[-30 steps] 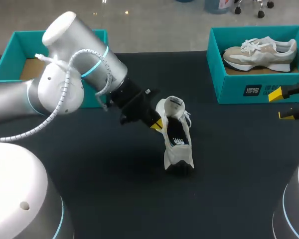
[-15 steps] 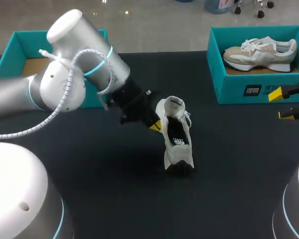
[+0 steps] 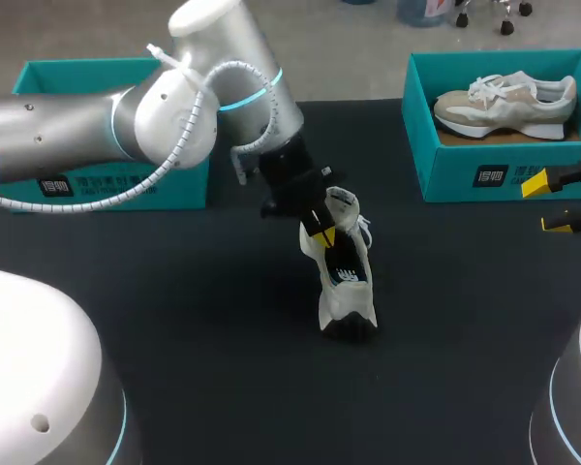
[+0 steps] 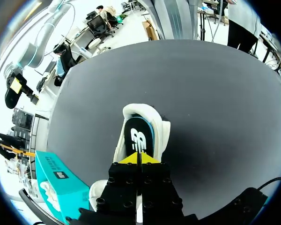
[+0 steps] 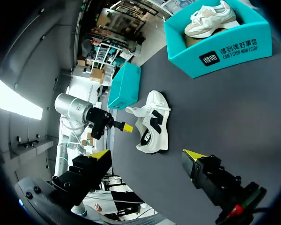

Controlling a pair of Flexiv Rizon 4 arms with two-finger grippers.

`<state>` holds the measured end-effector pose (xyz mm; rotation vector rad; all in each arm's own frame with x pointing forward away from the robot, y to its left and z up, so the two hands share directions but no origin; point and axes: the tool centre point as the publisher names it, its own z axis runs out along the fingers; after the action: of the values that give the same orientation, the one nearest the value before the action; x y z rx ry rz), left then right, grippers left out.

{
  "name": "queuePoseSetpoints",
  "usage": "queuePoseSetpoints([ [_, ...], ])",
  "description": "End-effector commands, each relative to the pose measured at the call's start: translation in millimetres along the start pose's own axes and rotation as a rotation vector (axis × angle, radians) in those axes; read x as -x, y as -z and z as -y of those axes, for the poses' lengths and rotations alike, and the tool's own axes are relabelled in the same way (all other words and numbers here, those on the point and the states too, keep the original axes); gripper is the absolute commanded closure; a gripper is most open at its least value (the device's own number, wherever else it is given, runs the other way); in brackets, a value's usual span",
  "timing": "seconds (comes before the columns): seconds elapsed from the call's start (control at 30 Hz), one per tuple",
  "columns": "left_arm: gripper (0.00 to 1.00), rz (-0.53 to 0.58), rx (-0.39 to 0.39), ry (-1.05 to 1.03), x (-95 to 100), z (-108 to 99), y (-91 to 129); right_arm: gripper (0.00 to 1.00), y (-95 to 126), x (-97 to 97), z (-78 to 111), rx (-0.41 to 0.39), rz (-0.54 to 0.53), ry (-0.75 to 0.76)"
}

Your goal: Take the shoe out of the shoebox, open the shoe tongue, remove and reinsert the insole, then place the shoe into the shoebox

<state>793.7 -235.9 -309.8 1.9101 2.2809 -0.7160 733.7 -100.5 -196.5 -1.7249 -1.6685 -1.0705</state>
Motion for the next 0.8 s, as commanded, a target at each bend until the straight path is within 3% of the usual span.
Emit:
queuePoseSetpoints([
  [0.03,1.00,-0.101,-0.008,0.012,13.6,-10.0,-15.7,0.00,0.2,-0.7,1.3,0.001,0.004,-0.002],
  [0.8,1.00,-0.242,0.013,-0.003,7.1,-1.0,-66.8,0.00,0.2,-0.7,1.3,0.001,0.004,-0.002],
])
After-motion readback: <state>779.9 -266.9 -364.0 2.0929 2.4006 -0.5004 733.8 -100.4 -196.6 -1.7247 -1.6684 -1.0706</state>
